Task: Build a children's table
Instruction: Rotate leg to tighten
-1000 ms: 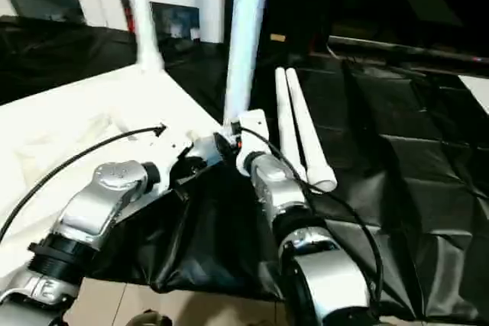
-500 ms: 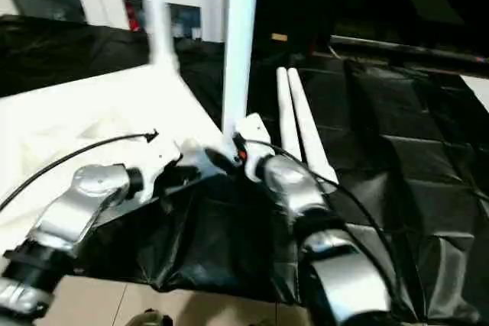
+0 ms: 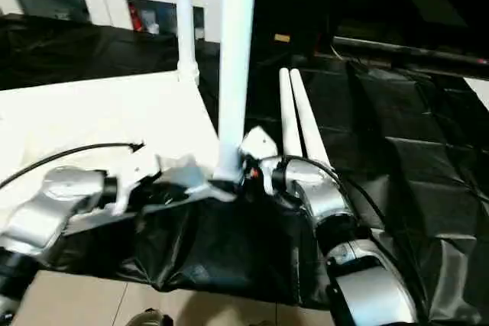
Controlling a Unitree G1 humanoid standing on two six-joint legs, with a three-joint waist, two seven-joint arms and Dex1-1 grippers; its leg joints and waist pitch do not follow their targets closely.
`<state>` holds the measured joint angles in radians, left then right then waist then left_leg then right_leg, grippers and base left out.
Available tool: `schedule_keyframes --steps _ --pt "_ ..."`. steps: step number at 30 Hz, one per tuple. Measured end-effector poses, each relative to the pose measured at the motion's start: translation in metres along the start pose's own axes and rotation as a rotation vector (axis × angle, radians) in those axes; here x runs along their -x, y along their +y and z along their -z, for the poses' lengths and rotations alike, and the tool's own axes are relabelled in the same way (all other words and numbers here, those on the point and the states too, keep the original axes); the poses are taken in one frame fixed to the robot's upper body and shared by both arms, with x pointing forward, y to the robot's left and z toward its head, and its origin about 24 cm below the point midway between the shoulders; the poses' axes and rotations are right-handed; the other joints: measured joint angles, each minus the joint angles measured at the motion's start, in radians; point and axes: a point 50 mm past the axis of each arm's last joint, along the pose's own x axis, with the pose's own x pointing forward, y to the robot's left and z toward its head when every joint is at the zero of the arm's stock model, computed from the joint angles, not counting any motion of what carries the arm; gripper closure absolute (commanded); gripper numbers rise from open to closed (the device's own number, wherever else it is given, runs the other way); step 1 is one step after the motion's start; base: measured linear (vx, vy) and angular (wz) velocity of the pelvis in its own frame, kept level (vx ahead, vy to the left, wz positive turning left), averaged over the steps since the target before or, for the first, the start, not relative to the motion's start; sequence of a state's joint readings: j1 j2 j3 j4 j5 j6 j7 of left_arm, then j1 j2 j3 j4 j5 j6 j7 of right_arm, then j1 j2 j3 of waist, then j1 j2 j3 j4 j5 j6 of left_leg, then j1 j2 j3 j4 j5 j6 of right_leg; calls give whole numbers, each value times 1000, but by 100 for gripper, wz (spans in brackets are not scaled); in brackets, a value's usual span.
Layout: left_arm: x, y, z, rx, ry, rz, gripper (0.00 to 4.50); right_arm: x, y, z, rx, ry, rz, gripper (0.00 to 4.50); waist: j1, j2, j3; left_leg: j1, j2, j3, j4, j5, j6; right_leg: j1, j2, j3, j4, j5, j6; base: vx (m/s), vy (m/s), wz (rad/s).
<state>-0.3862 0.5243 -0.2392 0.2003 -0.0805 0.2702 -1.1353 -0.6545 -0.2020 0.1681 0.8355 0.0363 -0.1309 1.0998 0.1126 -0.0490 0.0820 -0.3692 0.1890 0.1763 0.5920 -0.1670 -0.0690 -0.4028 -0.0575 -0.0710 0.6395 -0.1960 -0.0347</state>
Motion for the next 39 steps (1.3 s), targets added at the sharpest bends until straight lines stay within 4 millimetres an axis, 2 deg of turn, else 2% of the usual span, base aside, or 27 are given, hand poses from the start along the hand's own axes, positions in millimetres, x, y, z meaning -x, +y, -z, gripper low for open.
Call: schedule_keyframes --steps 2,5,9,10,14,19,22,27,29,30,32,35,37,39 --pt "1 0 0 -5 2 9 450 0 1 1 -1 2 -15 82 0 0 0 0 0 0 0 0 0 0 0 0 0 0 0 0 0 0" --pt "1 0 1 -7 5 15 450 0 4 3 -10 6 -29 118 1 0 0 0 0 0 0 0 0 0 0 0 0 0 0 0 0 0" --pt "3 0 1 -9 11 19 450 -1 6 2 -7 7 -47 137 0 0 0 0 0 0 0 0 0 0 0 0 0 0 0 0 0 0" --pt "3 0 1 -9 11 19 450 -1 7 2 -7 7 -47 157 0 0 0 0 0 0 0 0 0 0 0 0 0 0 0 0 0 0" --pt "1 -1 1 -5 4 15 450 -5 8 3 -30 -8 -36 171 0 -1 -1 0 0 0 0 0 0 0 0 0 0 0 0 0 0 0" --pt "-9 6 -1 35 -8 -126 450 -20 3 6 -146 -63 200 176 -7 -2 -2 2 0 0 0 0 0 1 0 0 1 0 0 0 0 0" --pt "-25 12 -7 98 -18 -241 450 -33 -5 4 -219 -70 399 176 -14 -2 -2 2 0 0 0 0 0 0 0 0 1 -1 2 0 0 0" --pt "-47 18 -18 144 -28 -353 450 -47 -14 -3 -302 -48 654 176 -13 -2 -2 2 0 0 0 0 0 0 0 1 1 -1 2 0 0 0" --pt "-50 18 -20 139 -29 -368 450 -49 -15 -4 -305 -44 691 176 -11 -1 -2 1 0 0 0 0 0 0 0 1 1 0 1 0 0 0" --pt "-50 18 -20 131 -30 -371 450 -50 -16 -4 -303 -49 699 142 -11 -1 -2 1 0 0 0 0 0 0 0 1 1 -1 2 0 0 0" --pt "-51 18 -21 120 -30 -374 450 -50 -16 -5 -303 -52 705 107 -9 -1 -2 1 0 0 0 0 0 0 0 1 0 -2 3 0 0 0" --pt "-51 17 -21 111 -25 -373 450 -53 -16 -8 -320 -64 696 98 -11 -1 -2 1 0 0 0 0 0 0 0 1 0 -2 3 0 0 0" --pt "-48 17 -19 103 -22 -361 450 -54 -15 -8 -319 -69 666 72 -13 -1 -2 1 0 0 0 0 0 0 0 1 0 -1 2 0 0 0" --pt "-45 16 -17 92 -19 -355 450 -54 -14 -8 -311 -73 623 72 -19 -1 -2 1 0 0 0 0 0 0 0 1 1 -1 2 0 0 0"
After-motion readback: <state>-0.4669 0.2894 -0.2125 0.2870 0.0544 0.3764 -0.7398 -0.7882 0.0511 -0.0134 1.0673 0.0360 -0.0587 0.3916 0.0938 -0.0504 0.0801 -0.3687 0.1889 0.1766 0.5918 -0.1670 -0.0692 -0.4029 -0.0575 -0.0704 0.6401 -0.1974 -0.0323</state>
